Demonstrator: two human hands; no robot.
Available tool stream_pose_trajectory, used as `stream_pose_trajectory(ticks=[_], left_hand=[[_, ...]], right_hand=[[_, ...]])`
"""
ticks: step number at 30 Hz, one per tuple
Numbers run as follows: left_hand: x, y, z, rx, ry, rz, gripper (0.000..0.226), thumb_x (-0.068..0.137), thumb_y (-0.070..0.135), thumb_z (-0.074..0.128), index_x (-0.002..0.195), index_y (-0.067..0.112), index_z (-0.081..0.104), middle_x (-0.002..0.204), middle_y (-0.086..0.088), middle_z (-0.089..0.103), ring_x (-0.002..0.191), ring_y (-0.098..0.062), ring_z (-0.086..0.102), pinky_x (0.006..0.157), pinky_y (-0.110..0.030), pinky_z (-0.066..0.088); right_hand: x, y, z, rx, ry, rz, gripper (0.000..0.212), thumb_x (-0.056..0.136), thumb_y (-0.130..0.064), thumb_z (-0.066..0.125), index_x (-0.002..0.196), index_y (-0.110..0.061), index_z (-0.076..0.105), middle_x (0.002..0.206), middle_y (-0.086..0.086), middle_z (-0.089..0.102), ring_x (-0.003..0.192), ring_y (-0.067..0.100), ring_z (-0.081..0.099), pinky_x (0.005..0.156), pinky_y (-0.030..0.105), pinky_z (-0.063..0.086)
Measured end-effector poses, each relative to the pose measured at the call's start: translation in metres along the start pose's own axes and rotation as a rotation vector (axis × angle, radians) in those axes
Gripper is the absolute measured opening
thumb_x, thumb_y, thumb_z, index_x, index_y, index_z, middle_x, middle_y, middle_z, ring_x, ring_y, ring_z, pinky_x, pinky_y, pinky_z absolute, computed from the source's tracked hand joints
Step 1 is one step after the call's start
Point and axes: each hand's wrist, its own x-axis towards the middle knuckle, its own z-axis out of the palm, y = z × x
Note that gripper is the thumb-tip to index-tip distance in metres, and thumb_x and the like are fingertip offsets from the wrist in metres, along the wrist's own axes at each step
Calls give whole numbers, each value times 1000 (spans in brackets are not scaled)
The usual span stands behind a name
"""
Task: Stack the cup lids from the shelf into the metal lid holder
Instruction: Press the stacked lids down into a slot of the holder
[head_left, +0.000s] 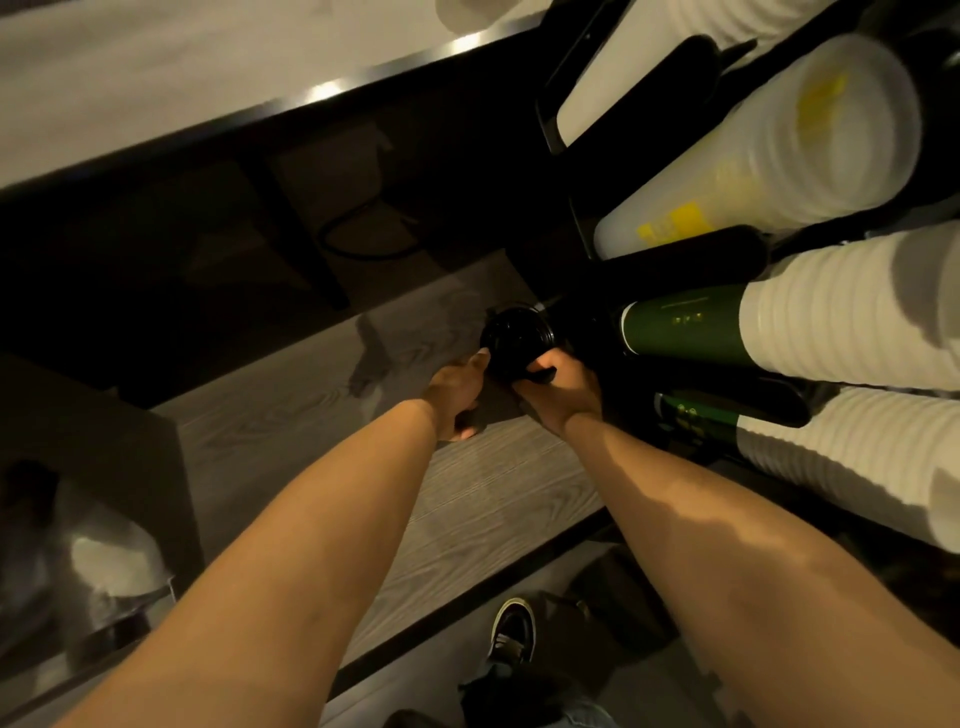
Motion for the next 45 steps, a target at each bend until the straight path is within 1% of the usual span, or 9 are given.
stream_pose_trajectory(ticks=[10, 17, 22, 26, 29, 31, 35, 41, 45], left_hand=[[2, -1, -4, -86, -2, 11, 25, 98, 45, 57, 110, 23, 59, 104, -5, 56, 91, -20, 53, 63, -34, 47], [-5, -13, -21, -300, -139, 44, 17, 103, 32, 49, 112, 21, 59, 116, -1, 63, 99, -17, 59, 90, -42, 45], [-16, -29, -47, -434, -93, 163, 35, 103, 28, 51, 137, 18, 48, 128, -8, 63, 103, -21, 65, 90, -38, 51], [-42, -46, -74, -443, -64, 233, 47, 100, 27, 58, 144, 22, 43, 119, -7, 66, 102, -22, 67, 78, -36, 55], [-73, -64, -96, -336, -24, 344, 31, 99, 22, 60, 129, 24, 53, 109, -3, 68, 97, -19, 67, 79, -35, 55], [-92, -81, -114, -283, 46, 411, 34, 96, 20, 65, 128, 23, 56, 110, -4, 69, 94, -18, 69, 81, -35, 56], [-128, -120, -150, -185, 137, 510, 45, 89, 22, 74, 131, 25, 59, 104, 1, 71, 91, -14, 71, 85, -35, 56], [-186, -189, -203, -89, 216, 601, 61, 81, 26, 82, 137, 24, 56, 110, -6, 70, 98, -22, 70, 88, -48, 58], [-221, -216, -225, -52, 87, 533, 85, 84, 29, 79, 152, 39, 30, 135, -3, 56, 116, -22, 58, 85, -40, 51]], right_hand=[[-10, -7, -13, 13, -103, 25, 19, 75, -28, 79, 88, -27, 65, 94, -4, 67, 93, 15, 64, 74, 27, 49], [-24, -30, -11, -131, -181, -79, 15, 79, -29, 77, 84, -23, 64, 82, -6, 64, 84, 14, 60, 66, 25, 45], [-39, -55, 12, -133, -238, -38, 41, 83, -60, 66, 92, -21, 61, 90, 0, 61, 89, 21, 57, 67, 31, 43], [-68, -76, 30, 116, -238, 96, 90, 81, -79, 52, 144, -15, 44, 146, 7, 48, 133, 29, 47, 107, 41, 41], [-93, -96, 51, 220, -250, 138, 101, 70, -86, 56, 139, -13, 47, 129, 3, 56, 109, 23, 59, 79, 33, 56], [-115, -109, 63, 245, -264, 137, 98, 68, -86, 58, 134, -13, 53, 116, 0, 55, 99, 21, 56, 65, 28, 52], [-156, -121, 87, 322, -326, 112, 83, 73, -70, 70, 129, -14, 47, 119, 5, 60, 105, 24, 61, 88, 44, 57], [-238, -132, 119, 436, -480, 82, 83, 79, -48, 74, 146, -36, 25, 128, 9, 52, 102, 29, 64, 75, 46, 61], [-282, -134, 131, 448, -644, 68, 43, 85, -46, 66, 123, -27, 59, 123, 14, 62, 103, 31, 67, 78, 44, 60]])
